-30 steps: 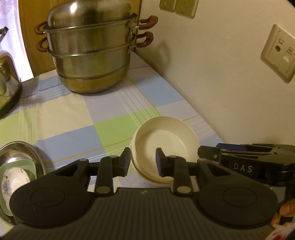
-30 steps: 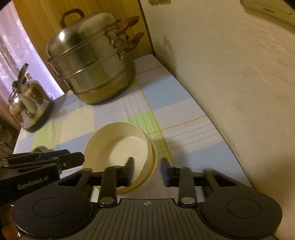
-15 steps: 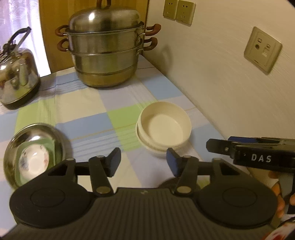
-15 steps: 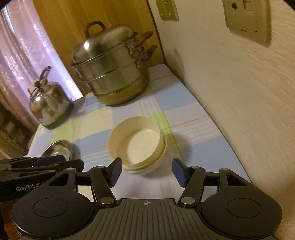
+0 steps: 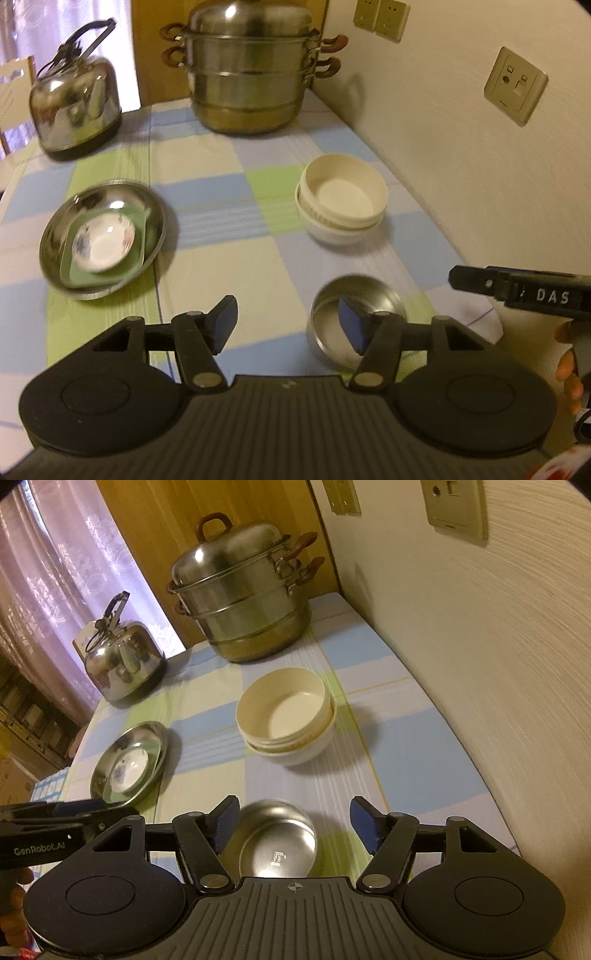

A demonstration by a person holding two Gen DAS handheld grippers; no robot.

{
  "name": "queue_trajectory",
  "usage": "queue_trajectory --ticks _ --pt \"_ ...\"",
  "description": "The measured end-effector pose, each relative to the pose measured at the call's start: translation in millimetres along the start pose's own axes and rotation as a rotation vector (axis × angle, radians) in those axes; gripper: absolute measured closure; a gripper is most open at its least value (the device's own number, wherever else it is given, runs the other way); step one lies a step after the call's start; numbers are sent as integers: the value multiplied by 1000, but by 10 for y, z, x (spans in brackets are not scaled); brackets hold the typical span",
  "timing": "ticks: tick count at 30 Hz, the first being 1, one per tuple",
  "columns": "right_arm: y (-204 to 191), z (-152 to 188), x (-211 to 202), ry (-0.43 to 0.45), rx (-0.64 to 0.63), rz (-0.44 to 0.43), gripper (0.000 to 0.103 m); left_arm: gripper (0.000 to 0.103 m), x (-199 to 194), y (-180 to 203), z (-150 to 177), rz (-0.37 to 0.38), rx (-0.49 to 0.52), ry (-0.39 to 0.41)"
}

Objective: Organize plates and bowls
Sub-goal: 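Move the left gripper to the small steel bowl and grasp its rim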

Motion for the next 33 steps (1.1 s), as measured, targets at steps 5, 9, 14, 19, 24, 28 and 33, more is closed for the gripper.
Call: queue_trajectory --ticks 5,9,14,19,24,28,33 --pt "-38 137 -102 -10 -16 -11 36 45 -83 -42 202 -12 -18 -21" --pt "-66 286 -128 -30 -28 -11 36 45 -136 -57 328 -20 -27 -28" --pt "-91 484 -150 -68 -35 -18 36 45 -201 -80 477 -31 -39 -34" --pt "-124 654 -184 -96 -39 -23 36 45 -234 -77 613 -35 -44 -52" --pt "-149 755 -223 -108 -43 -23 36 45 -254 -60 708 -33 -42 -63" --pt "-168 801 -232 -116 -47 -24 36 45 -258 -32 758 -30 -38 -70" --pt "-180 838 -238 -123 -57 -18 36 45 -235 -5 784 -29 -34 -76"
Point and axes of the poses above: each gripper's, at about its wrist camera, not at the fingertips, and x roughly the way its jaws point, y to its right, z to its underside, the point moved 9 cm from there along x, roughly the way its jaws point, and after that the axes turned 9 degrees about -x, right-handed, at the moved point
